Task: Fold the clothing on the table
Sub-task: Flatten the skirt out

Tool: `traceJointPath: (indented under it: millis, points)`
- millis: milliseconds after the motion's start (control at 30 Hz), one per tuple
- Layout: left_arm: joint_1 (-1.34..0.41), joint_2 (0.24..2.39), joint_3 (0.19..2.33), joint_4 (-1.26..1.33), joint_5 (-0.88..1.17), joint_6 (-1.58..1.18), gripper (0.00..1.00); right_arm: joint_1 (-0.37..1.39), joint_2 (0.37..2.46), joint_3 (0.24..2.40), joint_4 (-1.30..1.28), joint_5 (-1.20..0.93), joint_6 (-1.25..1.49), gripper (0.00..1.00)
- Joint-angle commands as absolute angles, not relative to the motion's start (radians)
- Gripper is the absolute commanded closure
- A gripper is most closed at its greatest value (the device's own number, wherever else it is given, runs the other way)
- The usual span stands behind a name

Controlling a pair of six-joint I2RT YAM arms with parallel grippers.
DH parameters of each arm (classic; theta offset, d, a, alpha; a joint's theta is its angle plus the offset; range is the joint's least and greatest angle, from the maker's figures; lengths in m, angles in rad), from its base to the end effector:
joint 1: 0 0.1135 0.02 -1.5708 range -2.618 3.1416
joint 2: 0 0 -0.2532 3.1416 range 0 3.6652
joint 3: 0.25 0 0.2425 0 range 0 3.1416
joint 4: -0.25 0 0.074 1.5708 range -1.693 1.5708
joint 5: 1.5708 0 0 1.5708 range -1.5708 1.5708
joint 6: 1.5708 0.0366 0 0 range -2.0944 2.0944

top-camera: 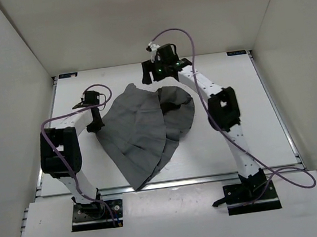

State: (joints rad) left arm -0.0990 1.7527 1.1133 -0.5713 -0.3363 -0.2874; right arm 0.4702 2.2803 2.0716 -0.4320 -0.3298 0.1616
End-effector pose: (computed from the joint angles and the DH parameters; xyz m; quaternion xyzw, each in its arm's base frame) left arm 0.3280 -0.0204 0.1689 -0.1211 0.9628 0.1277 0.2049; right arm 0.4531 0.2436 0.2507 -0.2082 0.8599 0.2769 0.3749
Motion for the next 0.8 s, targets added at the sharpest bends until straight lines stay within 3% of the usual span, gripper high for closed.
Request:
traceJointPath:
  millis: [0, 33, 200, 333, 533, 767]
  points:
    - [-0.101, 1.740, 1.146, -0.598, -0.359, -0.203, 1.00, 0.469, 2.599, 2.581, -0.648, -0.331, 0.084, 0.34]
    - [-0.101, 1.741, 1.141, -0.594, -0.354, -0.196, 1.00, 0.463, 2.653, 2.724, -0.678, -0.343, 0.081, 0.34]
    - [-0.118, 1.759, 1.134, -0.597, -0.316, -0.187, 1.00, 0.465, 2.657, 2.518, -0.488, -0.420, 0.037, 0.36]
    - [-0.117, 1.784, 1.150, -0.597, -0.299, -0.187, 1.00, 0.501, 2.727, 2.655, -0.508, -0.387, 0.014, 0.31]
    - [-0.117, 1.779, 1.155, -0.603, -0.291, -0.193, 1.00, 0.511, 2.697, 2.592, -0.508, -0.348, 0.067, 0.28]
    - [-0.120, 1.750, 1.146, -0.603, -0.278, -0.196, 1.00, 0.456, 2.746, 2.609, -0.621, -0.445, 0.195, 0.24]
